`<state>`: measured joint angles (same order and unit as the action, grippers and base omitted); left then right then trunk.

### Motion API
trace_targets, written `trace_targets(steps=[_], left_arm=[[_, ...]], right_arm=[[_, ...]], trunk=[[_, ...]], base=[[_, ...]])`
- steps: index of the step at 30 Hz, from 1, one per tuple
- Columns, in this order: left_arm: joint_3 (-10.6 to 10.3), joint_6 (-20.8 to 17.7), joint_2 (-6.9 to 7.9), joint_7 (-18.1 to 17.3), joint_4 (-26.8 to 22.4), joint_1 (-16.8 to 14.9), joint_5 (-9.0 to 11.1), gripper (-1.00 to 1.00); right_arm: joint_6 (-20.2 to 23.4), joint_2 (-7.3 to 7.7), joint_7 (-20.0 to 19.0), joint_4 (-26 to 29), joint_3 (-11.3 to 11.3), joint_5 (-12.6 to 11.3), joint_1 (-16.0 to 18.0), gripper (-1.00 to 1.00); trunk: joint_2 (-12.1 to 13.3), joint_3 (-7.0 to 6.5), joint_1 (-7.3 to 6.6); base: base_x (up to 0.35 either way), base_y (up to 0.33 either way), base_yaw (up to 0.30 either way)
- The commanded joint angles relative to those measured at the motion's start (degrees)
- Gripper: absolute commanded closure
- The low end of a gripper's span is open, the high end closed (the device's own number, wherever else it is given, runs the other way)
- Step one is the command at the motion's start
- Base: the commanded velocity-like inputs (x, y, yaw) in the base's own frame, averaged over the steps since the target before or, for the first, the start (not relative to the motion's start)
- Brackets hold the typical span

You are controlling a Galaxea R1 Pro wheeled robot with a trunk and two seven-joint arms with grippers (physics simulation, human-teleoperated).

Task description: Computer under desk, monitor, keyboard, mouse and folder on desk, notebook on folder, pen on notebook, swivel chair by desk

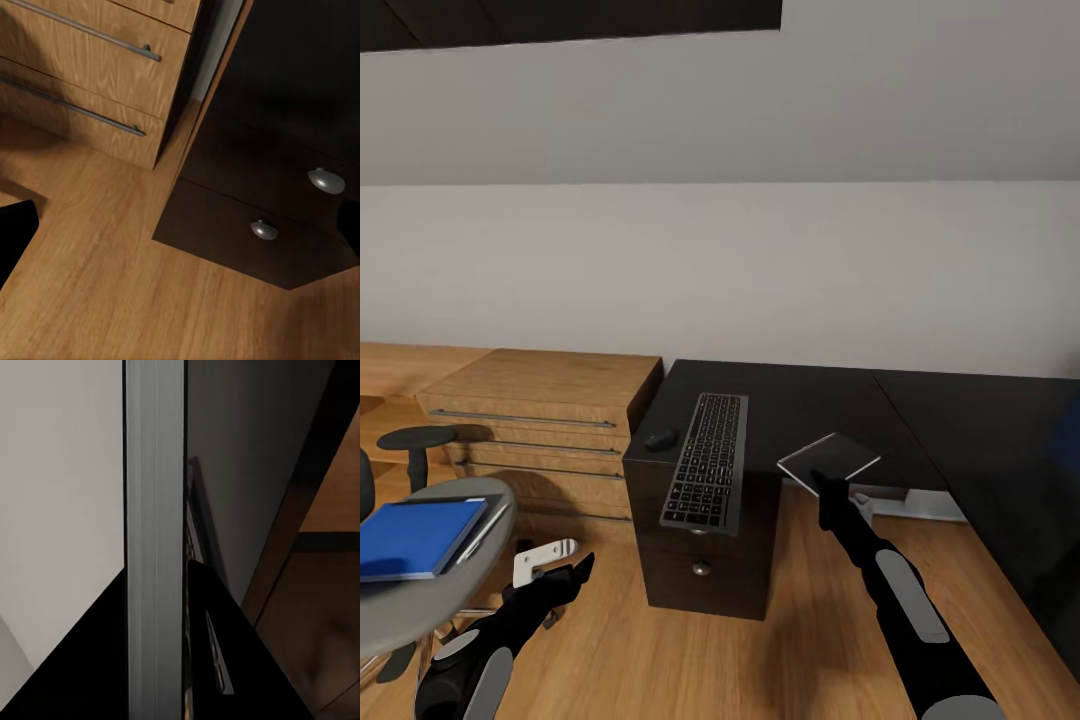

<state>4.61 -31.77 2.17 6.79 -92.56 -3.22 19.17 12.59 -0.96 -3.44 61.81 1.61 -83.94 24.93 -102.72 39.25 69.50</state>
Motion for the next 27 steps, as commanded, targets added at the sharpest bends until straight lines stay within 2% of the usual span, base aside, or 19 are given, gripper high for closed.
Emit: trace_targets(steps=[1, 9, 22, 27], left_arm=[[-0.04, -0.27, 0.02, 0.45, -0.07, -0.03, 0.61, -1.0], [-0.03, -0.3, 0.03, 0.42, -0.06, -0.03, 0.61, -1.0], [-0.03, -0.31, 0.12, 0.38, 0.09, -0.03, 0.52, -1.0], [-0.03, -0.25, 0.1, 0.41, 0.1, -0.03, 0.52, -1.0]], right_arm=[[0.36, -0.06, -0.32, -0.02, 0.17, -0.54, 0.03, 1.0], [0.58, 0.08, -0.33, -0.02, 0.15, -0.59, 0.03, 1.0], [0.35, -0.25, -0.31, -0.02, 0.13, -0.55, 0.03, 1.0], [0.34, -0.27, -0.26, -0.08, 0.09, -0.52, 0.03, 1.0]], trunk=[[-0.03, 0.06, -0.01], [-0.03, 0.06, -0.01], [-0.03, 0.06, -0.01], [-0.03, 0.06, -0.01]], base=[[0.0, 0.0, 0.0], [0.005, 0.0, 0.0], [0.077, 0.0, 0.0], [0.191, 0.0, 0.0]])
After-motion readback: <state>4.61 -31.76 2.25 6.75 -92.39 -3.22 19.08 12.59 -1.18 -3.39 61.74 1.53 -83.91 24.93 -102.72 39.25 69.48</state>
